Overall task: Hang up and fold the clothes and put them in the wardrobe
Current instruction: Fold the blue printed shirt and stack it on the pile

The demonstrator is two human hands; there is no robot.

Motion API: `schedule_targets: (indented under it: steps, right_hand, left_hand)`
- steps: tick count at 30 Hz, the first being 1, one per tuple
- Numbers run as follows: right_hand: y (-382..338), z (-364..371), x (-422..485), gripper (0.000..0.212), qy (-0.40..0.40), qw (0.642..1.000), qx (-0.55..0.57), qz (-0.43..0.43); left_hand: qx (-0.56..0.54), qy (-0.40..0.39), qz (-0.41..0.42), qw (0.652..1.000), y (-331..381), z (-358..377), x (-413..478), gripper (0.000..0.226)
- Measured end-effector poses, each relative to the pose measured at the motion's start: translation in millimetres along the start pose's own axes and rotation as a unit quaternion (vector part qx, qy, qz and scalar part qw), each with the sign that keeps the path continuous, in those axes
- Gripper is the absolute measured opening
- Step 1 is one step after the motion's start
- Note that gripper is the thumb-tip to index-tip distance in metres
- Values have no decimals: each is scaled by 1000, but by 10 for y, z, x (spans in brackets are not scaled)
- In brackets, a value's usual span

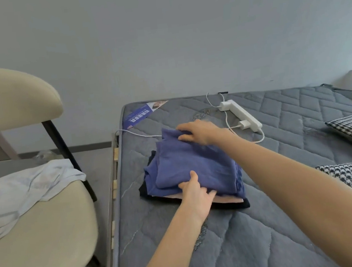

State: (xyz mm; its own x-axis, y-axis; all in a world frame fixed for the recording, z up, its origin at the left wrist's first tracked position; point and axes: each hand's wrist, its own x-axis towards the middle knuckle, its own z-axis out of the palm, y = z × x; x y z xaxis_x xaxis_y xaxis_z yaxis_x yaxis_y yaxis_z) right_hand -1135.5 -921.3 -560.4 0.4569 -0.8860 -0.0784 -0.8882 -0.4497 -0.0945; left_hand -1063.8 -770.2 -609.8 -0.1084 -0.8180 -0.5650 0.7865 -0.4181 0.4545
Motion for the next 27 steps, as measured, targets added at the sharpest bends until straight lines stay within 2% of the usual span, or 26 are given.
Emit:
schedule_targets:
  steps: [2, 4, 6, 8, 10, 12, 13, 15, 16, 17, 18, 19, 21, 22, 23, 25, 27]
  right_hand:
    - [13, 241, 7, 47, -40, 999, -6, 27]
    - [18, 444, -61, 52, 14, 999, 13, 46]
    - [13, 592, -165, 51, 85, 993, 56, 66]
    - [1, 709, -282, 49, 119, 982, 104, 99]
    - [-11, 789, -396, 47, 117, 972, 146, 141]
    - [-21, 856, -484, 48, 103, 966, 159, 178]
    - [-22, 882, -517, 49, 97, 963, 158, 193]
    - [-26, 937, -568, 50, 93, 961, 149, 214]
    - [-30, 971, -588, 50, 93, 960, 142, 222]
    - [-34, 1004, -607, 50, 93, 960, 135, 229]
    - [-37, 1034, -621, 50, 92, 959, 131, 235]
    - [-35, 1062, -628, 50, 91, 957, 133, 241]
    - [-31, 1137, -639, 50, 93, 954, 143, 247]
    - [-31, 1185, -642, 49, 97, 953, 146, 248]
    - [-31, 1236, -641, 49, 104, 951, 150, 251]
    - [-19, 1348, -632, 49, 122, 945, 157, 258]
    - [-6, 1465, -609, 49, 142, 942, 153, 263]
  left_hand:
    - [-8, 3, -38, 999, -11, -173, 76, 43]
    - [41, -7, -46, 998, 19, -283, 95, 38]
    - [121, -24, -30, 992, 100, -397, 72, 20]
    - [252, 4, -16, 968, 202, -494, 65, 13]
    - [368, 59, 12, 928, 332, -538, 31, 18]
    - [494, 96, 109, 857, 446, -526, -10, 22]
    - [551, 107, 187, 806, 487, -508, 3, 26]
    - [617, 108, 373, 684, 524, -417, 63, 30]
    - [644, 99, 444, 615, 550, -356, 126, 26]
    - [681, 82, 480, 547, 572, -293, 214, 18]
    - [732, 59, 476, 483, 583, -232, 328, 17]
    - [787, 36, 441, 430, 581, -188, 479, 29]
    - [864, 21, 355, 357, 566, -137, 735, 49]
    - [880, 29, 331, 340, 550, -156, 843, 53]
    - [884, 42, 319, 339, 525, -200, 929, 55]
    - [870, 62, 321, 370, 457, -352, 1058, 57]
    - [851, 74, 348, 386, 386, -527, 1163, 58]
